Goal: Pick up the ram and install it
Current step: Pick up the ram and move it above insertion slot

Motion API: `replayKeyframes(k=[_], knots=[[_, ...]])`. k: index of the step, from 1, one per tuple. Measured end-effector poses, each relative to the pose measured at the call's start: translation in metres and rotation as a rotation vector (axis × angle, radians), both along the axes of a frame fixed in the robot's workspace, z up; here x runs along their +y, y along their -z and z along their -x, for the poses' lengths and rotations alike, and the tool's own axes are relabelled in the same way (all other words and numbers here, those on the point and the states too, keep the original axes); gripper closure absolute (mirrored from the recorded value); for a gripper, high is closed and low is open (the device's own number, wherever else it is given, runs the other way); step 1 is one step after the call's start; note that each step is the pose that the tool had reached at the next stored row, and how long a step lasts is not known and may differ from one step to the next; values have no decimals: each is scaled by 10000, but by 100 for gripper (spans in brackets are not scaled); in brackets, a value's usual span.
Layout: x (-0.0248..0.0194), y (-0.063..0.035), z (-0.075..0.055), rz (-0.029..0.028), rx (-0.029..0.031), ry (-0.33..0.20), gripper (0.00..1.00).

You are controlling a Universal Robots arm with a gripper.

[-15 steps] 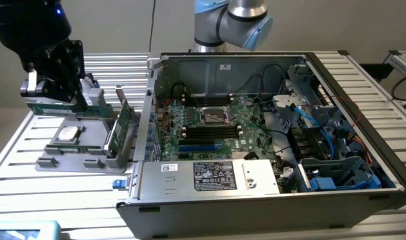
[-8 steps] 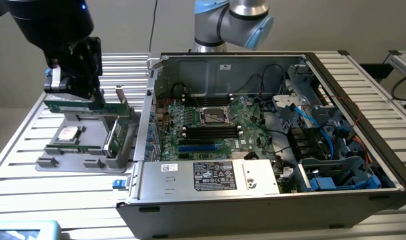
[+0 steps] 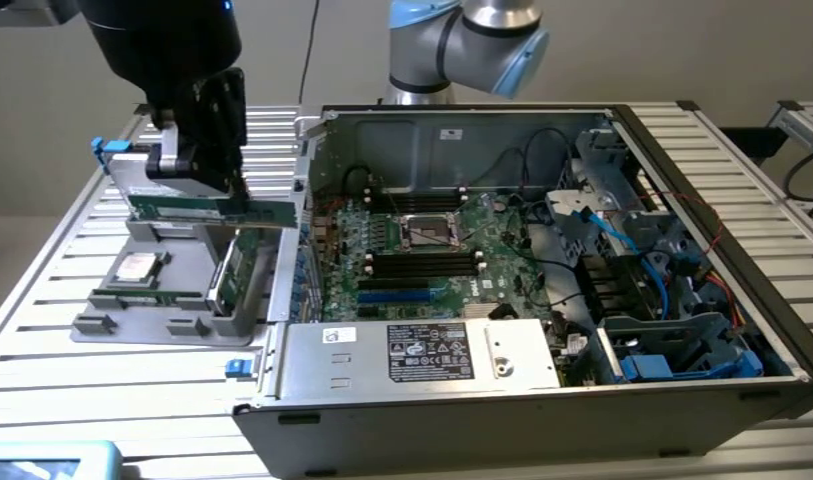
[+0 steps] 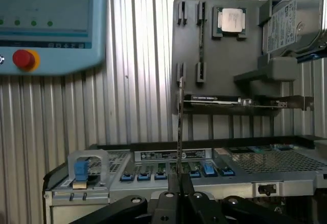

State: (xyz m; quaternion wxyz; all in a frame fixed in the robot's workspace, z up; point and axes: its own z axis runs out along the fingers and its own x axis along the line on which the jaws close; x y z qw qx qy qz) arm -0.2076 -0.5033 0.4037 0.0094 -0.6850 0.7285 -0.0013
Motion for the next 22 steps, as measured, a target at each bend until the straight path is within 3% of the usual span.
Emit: replayKeyframes(k=[11,22], knots=[[0,-20,-500,12,0,0,87],[0,-20,-997,116,0,0,87]])
